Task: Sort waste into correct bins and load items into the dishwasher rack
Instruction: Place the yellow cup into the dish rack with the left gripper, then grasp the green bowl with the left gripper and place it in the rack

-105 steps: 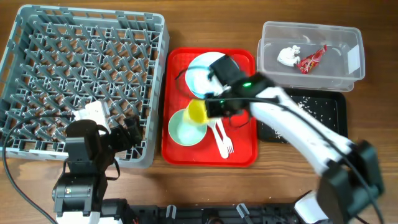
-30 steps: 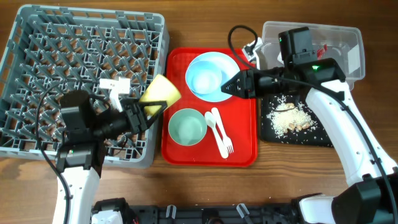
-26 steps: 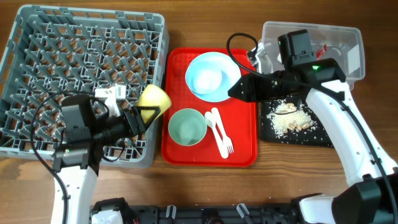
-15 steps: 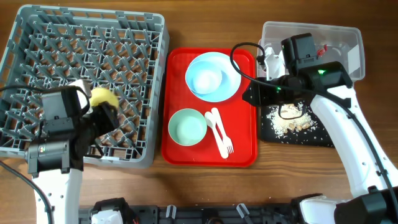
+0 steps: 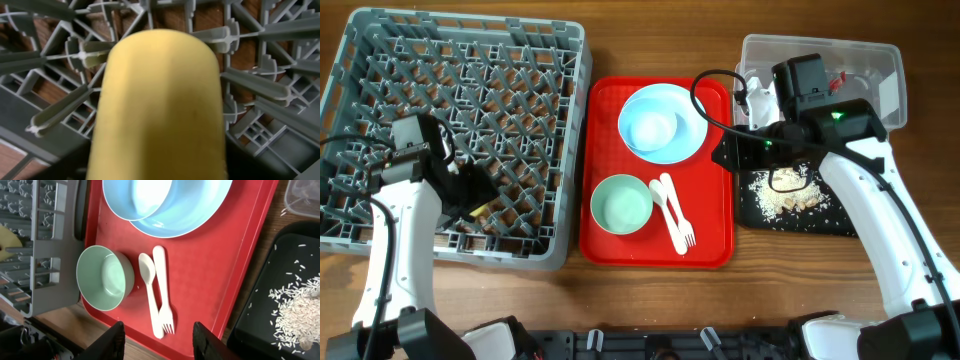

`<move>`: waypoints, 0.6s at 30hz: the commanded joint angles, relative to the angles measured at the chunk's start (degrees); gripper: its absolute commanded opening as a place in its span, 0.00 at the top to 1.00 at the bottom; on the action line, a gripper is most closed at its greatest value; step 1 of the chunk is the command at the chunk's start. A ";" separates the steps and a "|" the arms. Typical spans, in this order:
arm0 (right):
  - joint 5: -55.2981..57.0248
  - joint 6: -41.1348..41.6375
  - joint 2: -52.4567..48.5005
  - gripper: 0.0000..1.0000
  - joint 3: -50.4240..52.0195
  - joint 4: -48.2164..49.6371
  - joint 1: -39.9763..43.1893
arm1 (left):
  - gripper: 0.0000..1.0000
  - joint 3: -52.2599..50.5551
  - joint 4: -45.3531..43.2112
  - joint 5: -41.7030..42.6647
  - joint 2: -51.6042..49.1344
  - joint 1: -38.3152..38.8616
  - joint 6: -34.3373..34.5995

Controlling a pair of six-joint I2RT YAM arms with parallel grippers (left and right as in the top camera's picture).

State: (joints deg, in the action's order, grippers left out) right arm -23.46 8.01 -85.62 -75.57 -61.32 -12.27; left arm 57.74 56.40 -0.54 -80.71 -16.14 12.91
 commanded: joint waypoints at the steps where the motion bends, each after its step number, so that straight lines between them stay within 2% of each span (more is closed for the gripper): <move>1: 0.98 -0.37 0.87 0.56 -0.50 -0.11 -0.09 | 0.00 1.33 -0.83 1.18 -0.17 -0.28 -0.09; 3: 0.98 -0.37 0.87 0.56 -0.50 -0.24 -0.09 | 0.00 4.15 0.20 2.21 0.52 -0.26 -0.07; 9: 1.01 -0.37 0.87 0.56 -0.50 -0.63 -0.09 | 0.00 8.76 -1.05 16.61 7.76 2.08 -0.07; 12: 1.03 -0.39 0.87 0.54 -0.50 -0.83 -0.09 | 0.00 8.74 0.07 16.57 9.46 8.96 -0.09; 14: 2.14 0.72 0.87 0.49 -0.50 -1.92 -0.02 | 0.00 8.17 0.24 15.41 9.18 16.39 -0.09; 18: 18.01 14.47 0.87 0.48 -0.50 -6.32 -0.02 | 0.00 6.49 -1.09 11.28 6.82 28.96 -0.11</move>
State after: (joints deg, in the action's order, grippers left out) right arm -17.32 12.47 -85.62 -75.57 -66.00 -12.27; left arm 65.47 56.03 12.97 -71.83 5.02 12.93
